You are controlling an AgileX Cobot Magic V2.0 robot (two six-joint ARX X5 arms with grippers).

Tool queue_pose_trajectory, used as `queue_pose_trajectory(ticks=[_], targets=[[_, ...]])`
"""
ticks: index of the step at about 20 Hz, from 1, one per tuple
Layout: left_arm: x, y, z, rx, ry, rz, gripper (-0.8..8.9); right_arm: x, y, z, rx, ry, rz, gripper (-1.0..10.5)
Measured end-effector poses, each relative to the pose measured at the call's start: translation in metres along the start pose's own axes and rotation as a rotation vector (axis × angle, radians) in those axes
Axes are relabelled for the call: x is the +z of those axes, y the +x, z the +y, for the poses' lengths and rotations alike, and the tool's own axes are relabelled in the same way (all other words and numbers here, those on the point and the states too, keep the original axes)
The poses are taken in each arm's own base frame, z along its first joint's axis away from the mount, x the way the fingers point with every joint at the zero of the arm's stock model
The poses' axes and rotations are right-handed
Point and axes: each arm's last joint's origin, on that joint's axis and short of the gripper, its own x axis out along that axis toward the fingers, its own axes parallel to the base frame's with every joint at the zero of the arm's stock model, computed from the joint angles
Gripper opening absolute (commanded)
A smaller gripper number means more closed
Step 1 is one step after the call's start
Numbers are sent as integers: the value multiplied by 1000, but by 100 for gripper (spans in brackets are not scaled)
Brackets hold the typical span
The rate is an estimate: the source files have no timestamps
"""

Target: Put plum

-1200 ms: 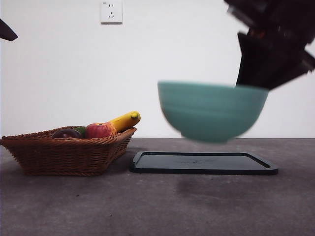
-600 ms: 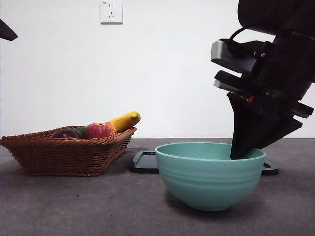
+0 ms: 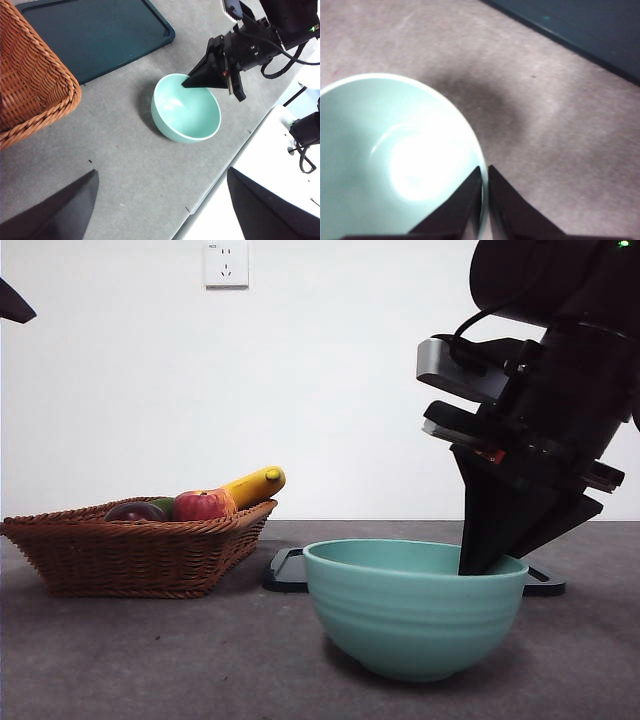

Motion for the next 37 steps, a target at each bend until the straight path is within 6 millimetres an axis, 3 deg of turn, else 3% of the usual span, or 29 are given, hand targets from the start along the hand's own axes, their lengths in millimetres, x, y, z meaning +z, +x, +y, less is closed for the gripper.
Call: queue_pose_trajectory(ticks=[2, 7, 10, 16, 20, 23, 27, 37], targets=[[0, 0, 0, 0, 0, 0, 404, 0, 0, 3, 2, -9, 2, 219], [0, 0, 0, 0, 0, 0, 404, 1, -19, 5, -45, -20, -73, 238], [0, 0, 0, 0, 0, 0, 404, 2, -47, 10, -49, -28, -142, 238], [0, 0, 0, 0, 0, 0, 404, 12, -127, 27, 44, -74, -358, 237], [0, 0, 0, 0, 0, 0, 404, 0, -153, 34, 180, -104, -353, 237], [0, 0, 0, 0, 0, 0, 404, -13, -160, 36, 293, -114, -286, 237], [0, 0, 0, 0, 0, 0, 404, -23, -159, 35, 302, -88, -184, 237], [0, 0, 0, 0, 0, 0, 404, -25, -159, 35, 299, -84, -171, 237]])
